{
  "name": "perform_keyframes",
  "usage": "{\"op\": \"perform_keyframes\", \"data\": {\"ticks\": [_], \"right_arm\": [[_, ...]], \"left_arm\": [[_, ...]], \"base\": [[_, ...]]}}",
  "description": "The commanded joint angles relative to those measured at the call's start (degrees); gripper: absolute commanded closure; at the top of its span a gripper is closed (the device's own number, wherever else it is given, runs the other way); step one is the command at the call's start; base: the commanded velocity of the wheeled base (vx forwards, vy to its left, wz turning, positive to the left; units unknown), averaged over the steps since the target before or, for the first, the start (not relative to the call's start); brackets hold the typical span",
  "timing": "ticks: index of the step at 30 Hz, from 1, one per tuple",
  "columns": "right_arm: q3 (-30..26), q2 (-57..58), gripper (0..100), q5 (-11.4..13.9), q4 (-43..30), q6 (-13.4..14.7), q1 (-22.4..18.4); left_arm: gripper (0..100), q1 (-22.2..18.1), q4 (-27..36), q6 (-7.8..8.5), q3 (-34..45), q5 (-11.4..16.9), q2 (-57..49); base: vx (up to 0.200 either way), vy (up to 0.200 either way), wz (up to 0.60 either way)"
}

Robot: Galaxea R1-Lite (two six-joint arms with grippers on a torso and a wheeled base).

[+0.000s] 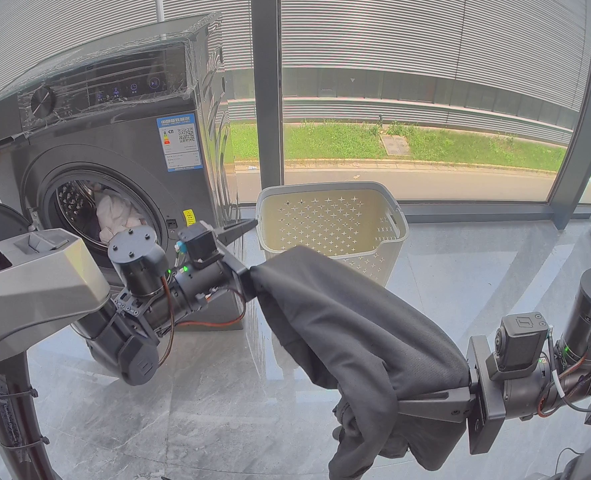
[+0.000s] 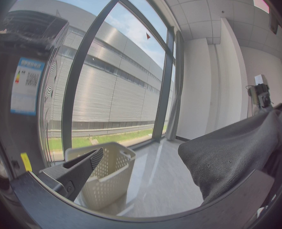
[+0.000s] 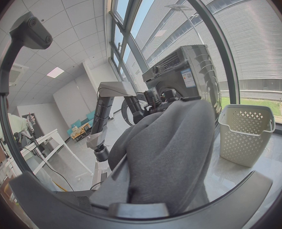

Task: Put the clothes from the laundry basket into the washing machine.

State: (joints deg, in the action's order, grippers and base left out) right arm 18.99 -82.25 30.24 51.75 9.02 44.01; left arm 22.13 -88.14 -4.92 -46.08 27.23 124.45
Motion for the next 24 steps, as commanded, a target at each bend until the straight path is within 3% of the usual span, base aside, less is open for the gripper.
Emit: {"op": "perform_keyframes", "data": {"ticks": [1,3,5,6,9,10,11,13,19,24], "right_arm": [[-0.27,-2.56,100,-2.74,0.02,2.05,-7.27],[0.52,-4.50,100,-5.28,0.02,2.05,-9.82],[1.75,-4.50,100,-6.60,0.02,2.23,-10.43],[1.75,-4.50,100,-6.60,0.02,2.23,-10.43],[2.19,-4.94,100,-9.15,0.02,2.23,-12.10],[2.19,-4.94,100,-9.59,0.02,2.23,-12.46],[2.10,-5.20,100,-11.17,0.02,2.23,-14.04],[2.19,-5.29,100,-12.40,0.02,2.23,-16.32],[1.75,-5.38,100,-14.25,0.02,2.14,-18.08],[2.28,-4.59,100,-12.49,0.02,2.14,-15.18]], "left_arm": [[0,-3.05,-1.69,2.64,11.45,5.46,-1.58],[0,-4.11,-1.60,5.54,15.32,7.83,-1.76],[0,-4.46,-1.60,6.68,19.71,11.17,-2.46],[0,-4.46,-1.60,6.68,19.71,11.17,-2.46],[0,-3.49,-1.69,8.09,26.31,20.58,-7.38],[0,-3.41,-1.60,8.35,26.66,21.28,-7.82],[0,-2.70,-1.51,9.50,28.06,24.62,-10.20],[0,-1.82,-1.33,9.76,29.73,27.35,-13.45],[0,1.43,-1.33,9.76,35.45,27.79,-20.83],[0,5.91,-1.25,10.02,36.06,27.52,-23.20]], "base": [[0.000,0.000,0.00],[0.000,0.000,0.00],[0.000,0.000,0.00],[0.000,0.000,0.00],[0.000,0.000,0.00],[0.000,0.000,0.00],[0.000,0.000,0.00],[0.000,0.000,0.00],[0.000,0.000,0.00],[0.000,0.000,0.00]]}}
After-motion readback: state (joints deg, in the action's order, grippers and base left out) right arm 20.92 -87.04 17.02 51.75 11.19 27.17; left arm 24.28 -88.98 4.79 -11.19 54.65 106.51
